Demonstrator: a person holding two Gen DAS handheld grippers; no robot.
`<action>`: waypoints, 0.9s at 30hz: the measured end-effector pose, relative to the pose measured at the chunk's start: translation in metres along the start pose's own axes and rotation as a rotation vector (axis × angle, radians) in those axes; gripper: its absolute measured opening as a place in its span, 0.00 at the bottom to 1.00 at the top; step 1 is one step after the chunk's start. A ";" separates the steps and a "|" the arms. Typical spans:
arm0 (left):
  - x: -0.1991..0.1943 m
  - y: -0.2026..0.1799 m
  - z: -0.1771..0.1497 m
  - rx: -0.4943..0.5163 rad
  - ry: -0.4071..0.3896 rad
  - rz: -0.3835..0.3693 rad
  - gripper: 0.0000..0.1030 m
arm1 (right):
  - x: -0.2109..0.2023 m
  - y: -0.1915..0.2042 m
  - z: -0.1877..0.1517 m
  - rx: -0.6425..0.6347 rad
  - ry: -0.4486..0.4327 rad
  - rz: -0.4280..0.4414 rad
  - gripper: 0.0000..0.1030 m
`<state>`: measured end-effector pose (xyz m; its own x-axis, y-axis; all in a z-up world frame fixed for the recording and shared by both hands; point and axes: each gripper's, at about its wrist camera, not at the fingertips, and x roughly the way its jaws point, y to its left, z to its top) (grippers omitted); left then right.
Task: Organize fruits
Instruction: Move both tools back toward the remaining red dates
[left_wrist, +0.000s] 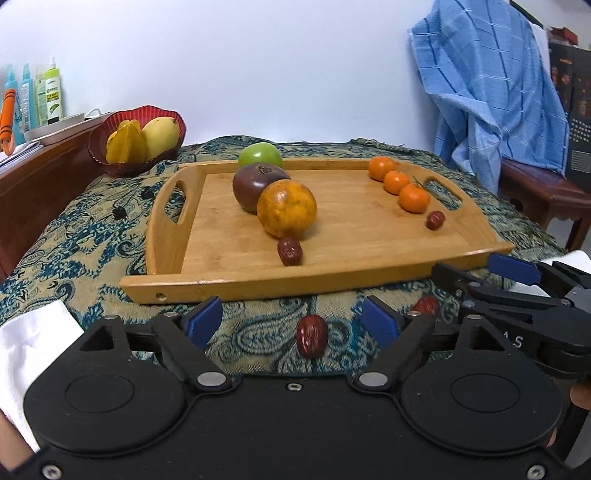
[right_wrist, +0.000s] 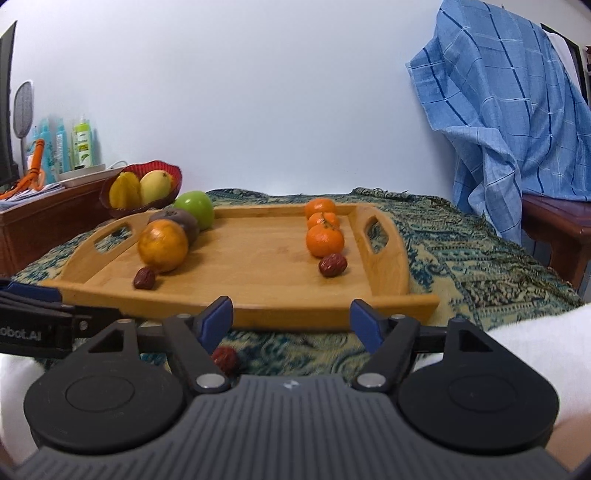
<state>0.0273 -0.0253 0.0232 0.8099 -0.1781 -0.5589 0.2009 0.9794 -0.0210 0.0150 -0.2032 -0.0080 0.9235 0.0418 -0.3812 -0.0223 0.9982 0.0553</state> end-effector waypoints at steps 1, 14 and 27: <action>-0.002 0.000 -0.002 0.000 -0.002 -0.010 0.79 | -0.002 0.001 -0.002 -0.002 0.003 0.004 0.80; 0.003 0.002 -0.011 0.002 0.012 -0.043 0.64 | -0.006 0.024 -0.019 -0.080 0.047 0.044 0.76; 0.015 0.003 -0.017 -0.020 0.042 -0.062 0.55 | 0.001 0.037 -0.025 -0.120 0.055 0.065 0.51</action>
<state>0.0306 -0.0237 0.0009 0.7720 -0.2351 -0.5905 0.2389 0.9683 -0.0732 0.0054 -0.1654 -0.0293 0.8965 0.1052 -0.4303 -0.1300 0.9911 -0.0284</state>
